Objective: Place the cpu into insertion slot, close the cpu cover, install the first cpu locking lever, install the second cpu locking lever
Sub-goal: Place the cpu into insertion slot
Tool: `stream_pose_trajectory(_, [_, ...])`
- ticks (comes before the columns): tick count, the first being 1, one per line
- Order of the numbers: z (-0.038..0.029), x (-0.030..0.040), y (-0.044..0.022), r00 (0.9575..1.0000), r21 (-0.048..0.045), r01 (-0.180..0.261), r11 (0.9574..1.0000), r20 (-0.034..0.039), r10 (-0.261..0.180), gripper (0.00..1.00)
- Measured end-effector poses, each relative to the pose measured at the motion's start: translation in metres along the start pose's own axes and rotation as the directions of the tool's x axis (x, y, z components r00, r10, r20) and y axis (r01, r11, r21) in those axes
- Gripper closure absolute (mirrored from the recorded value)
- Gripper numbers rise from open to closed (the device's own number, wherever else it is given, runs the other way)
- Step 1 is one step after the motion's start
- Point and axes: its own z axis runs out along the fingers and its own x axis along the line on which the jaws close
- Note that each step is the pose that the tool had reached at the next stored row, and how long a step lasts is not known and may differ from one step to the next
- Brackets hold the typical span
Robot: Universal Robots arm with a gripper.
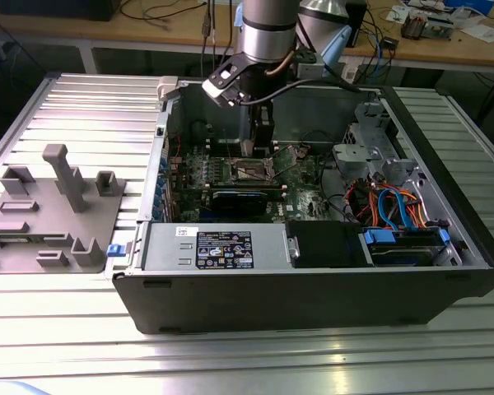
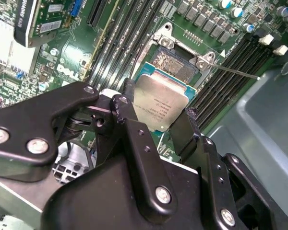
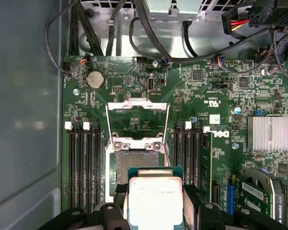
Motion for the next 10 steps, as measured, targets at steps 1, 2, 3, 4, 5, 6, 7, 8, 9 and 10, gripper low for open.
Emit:
stream_pose_trajectory(1, [0.0023, 0.0001, 0.0000, 1.0000, -0.0013, 0.000, 1.0000, 0.0003, 0.000, 0.46])
stream_pose_trajectory(2, [0.0034, 0.0001, -0.0001, 1.0000, -0.0049, 0.000, 1.0000, 0.0007, 0.000, 0.46])
stream_pose_trajectory(3, [0.0039, 0.0002, 0.0000, 1.0000, -0.0076, 0.000, 1.0000, 0.0009, 0.000, 0.46])
stream_pose_trajectory(4, [0.0045, 0.0002, -0.0001, 1.0000, -0.0150, -0.001, 0.9999, 0.0023, 0.001, 0.46])
stream_pose_trajectory(5, [0.0058, 0.0005, -0.0001, 1.0000, -0.0289, -0.001, 0.9996, 0.0027, 0.001, 0.46])
stream_pose_trajectory(6, [0.0069, 0.0012, -0.0001, 1.0000, -0.0329, -0.001, 0.9995, 0.0028, 0.001, 0.46])
stream_pose_trajectory(7, [0.0076, 0.0025, -0.0001, 1.0000, -0.0334, -0.001, 0.9994, 0.0031, 0.001, 0.46])
stream_pose_trajectory(8, [0.0092, 0.0050, -0.0001, 1.0000, -0.0338, -0.001, 0.9994, 0.0029, 0.002, 0.46])
stream_pose_trajectory(9, [0.0115, 0.0084, -0.0001, 1.0000, -0.0337, -0.003, 0.9994, 0.0029, 0.003, 0.46])
stream_pose_trajectory(10, [0.0141, 0.0113, -0.0001, 1.0000, -0.0335, -0.008, 0.9994, 0.0031, 0.008, 0.46])
